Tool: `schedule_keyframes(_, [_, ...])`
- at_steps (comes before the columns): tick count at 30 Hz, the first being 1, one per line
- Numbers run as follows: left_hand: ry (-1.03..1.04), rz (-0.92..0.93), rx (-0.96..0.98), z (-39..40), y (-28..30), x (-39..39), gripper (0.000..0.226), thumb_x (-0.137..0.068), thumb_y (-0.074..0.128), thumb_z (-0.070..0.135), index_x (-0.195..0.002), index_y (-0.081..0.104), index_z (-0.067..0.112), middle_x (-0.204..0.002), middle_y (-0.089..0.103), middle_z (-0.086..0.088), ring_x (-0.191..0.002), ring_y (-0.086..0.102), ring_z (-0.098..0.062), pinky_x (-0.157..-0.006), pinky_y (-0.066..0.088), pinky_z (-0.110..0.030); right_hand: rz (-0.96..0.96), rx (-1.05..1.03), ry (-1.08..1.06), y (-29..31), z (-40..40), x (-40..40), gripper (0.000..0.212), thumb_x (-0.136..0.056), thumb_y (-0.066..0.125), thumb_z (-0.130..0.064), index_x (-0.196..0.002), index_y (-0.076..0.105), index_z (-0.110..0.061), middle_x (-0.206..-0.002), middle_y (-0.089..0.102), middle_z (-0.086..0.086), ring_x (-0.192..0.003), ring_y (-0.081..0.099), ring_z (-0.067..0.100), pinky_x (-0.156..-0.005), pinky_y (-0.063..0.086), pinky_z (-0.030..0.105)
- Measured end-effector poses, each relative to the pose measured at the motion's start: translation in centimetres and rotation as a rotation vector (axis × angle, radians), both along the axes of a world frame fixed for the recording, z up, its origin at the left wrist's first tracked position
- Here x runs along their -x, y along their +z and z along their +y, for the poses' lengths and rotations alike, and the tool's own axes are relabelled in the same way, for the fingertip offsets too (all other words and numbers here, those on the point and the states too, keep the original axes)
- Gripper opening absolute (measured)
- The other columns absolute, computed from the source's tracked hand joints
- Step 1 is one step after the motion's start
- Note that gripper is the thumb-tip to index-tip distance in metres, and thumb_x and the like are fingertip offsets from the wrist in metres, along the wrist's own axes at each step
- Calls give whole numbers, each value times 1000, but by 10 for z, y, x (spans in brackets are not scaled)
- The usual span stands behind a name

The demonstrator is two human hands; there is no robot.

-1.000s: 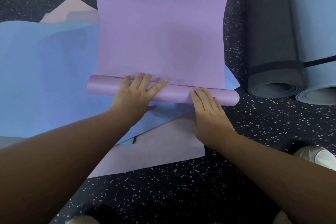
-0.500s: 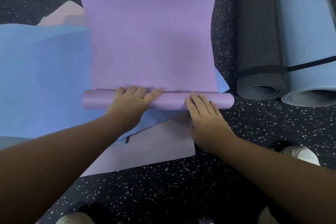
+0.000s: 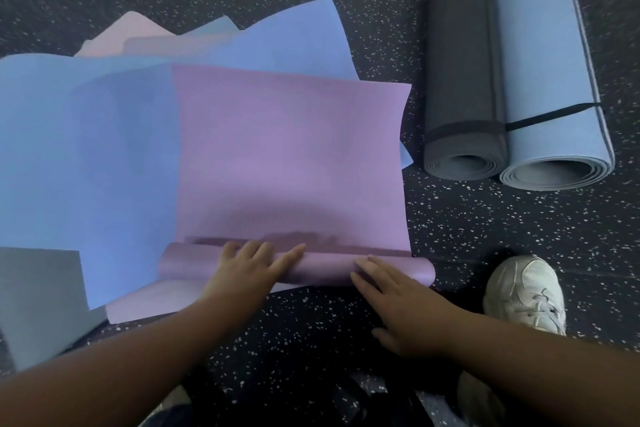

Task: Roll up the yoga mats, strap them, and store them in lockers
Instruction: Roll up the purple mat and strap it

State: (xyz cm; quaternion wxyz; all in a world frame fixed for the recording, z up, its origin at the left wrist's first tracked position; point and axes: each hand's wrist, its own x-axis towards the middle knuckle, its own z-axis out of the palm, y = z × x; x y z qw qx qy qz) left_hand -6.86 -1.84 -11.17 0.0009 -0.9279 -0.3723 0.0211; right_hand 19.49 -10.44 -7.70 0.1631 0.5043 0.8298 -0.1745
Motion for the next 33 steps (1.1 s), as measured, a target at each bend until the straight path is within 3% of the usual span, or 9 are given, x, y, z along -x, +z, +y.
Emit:
schedule_keyframes(4, [29, -21, 33, -17, -2, -1, 109, -32, 84, 12, -132, 43, 27, -73, 56, -2, -64, 56, -26, -57, 47, -37, -20, -10, -6, -10, -8, 5, 94, -37, 72, -59, -111, 69, -3, -116, 64, 15, -106, 60, 28, -85, 56, 34])
schedule_keyframes(6, [30, -23, 37, -21, -6, 1, 109, -33, 85, 13, -132, 43, 27, -74, 55, -1, -64, 56, -26, -57, 47, -36, -15, -15, -16, -21, -14, 6, 96, -39, 69, -55, -117, 63, 2, -120, 59, 18, -111, 51, 31, -83, 56, 40])
schedule_keyframes(9, [39, -15, 23, -21, -15, 3, 106, -37, 81, 12, -134, 42, 26, -78, 57, -3, -68, 56, -27, -57, 47, -37, -17, 13, -38, -24, -17, 9, 102, -37, 66, -57, -120, 62, 3, -125, 59, 20, -115, 58, 33, -84, 56, 43])
schedule_keyframes(11, [40, -8, 2, -22, -20, 3, 96, -46, 69, 16, -137, 40, 24, -86, 60, -6, -77, 54, -28, -62, 47, -38, -10, -37, -39, -23, -17, 14, 106, -43, 60, -58, -127, 55, 6, -137, 50, 25, -128, 47, 36, -94, 49, 47])
schedule_keyframes(13, [50, 6, 11, -24, -23, 3, 79, -62, 50, 29, -140, 38, 21, -102, 62, -10, -94, 49, -29, -72, 45, -40, -26, 1, -49, -25, -18, 16, 106, -57, 50, -54, -139, 33, 11, -149, 28, 28, -141, 20, 41, -108, 33, 52])
schedule_keyframes(16, [89, 46, 98, -23, -24, 1, 73, -73, 39, 50, -139, 40, 19, -129, 58, -16, -119, 53, -36, -84, 49, -52, -20, 25, -96, -34, -19, 14, 102, -52, 35, -57, -135, 38, 3, -141, 46, 22, -134, 30, 32, -104, 27, 47])
schedule_keyframes(21, [60, 76, 145, -4, -22, -2, 78, -76, 36, 61, -141, 36, 18, -137, 53, -16, -125, 52, -36, -90, 47, -58, -25, -28, -98, -47, -10, 12, 104, -52, 34, -57, -137, 37, 2, -141, 46, 21, -133, 31, 32, -107, 28, 51])
schedule_keyframes(29, [-108, 25, 44, 5, -21, 0, 56, -85, 40, 41, -136, 41, 19, -137, 54, -13, -129, 44, -30, -98, 42, -55, -44, -45, -139, -52, 7, 15, 103, -52, 35, -55, -137, 36, 3, -143, 44, 21, -134, 31, 33, -102, 22, 49])
schedule_keyframes(33, [-157, -22, -27, -5, -20, -3, 58, -78, 44, 23, -135, 42, 13, -143, 42, -13, -133, 35, -30, -105, 28, -54, -78, -27, -165, -52, 20, 17, 107, -49, 45, -58, -138, 34, 1, -143, 44, 21, -134, 36, 35, -108, 29, 52])
